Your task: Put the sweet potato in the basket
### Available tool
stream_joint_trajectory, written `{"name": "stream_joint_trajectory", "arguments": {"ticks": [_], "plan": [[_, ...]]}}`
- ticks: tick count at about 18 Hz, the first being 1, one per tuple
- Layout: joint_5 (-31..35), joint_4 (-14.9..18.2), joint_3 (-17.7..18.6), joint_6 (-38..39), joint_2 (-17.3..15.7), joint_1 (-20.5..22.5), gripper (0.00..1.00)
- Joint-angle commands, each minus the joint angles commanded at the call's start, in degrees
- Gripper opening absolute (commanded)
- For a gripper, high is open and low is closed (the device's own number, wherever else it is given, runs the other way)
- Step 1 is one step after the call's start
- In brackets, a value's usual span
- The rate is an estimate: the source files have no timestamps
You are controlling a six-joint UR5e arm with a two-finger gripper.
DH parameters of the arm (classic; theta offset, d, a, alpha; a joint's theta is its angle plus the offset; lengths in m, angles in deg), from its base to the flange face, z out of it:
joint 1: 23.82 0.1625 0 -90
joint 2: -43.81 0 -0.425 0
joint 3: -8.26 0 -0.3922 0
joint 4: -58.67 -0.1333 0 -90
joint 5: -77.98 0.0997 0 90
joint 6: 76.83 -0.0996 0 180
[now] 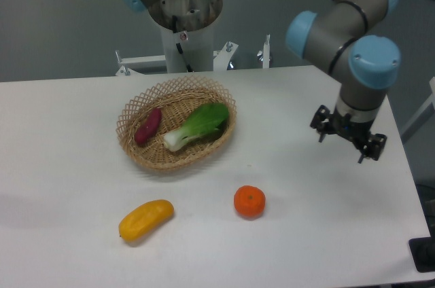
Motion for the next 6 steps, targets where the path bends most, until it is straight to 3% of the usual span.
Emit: {"name": "stream_joint_trajectory", "arguments": {"ticks": [6], "plan": [[0.0, 0.1, -0.6, -0.1, 0.4, 0.3, 1.0]]}}
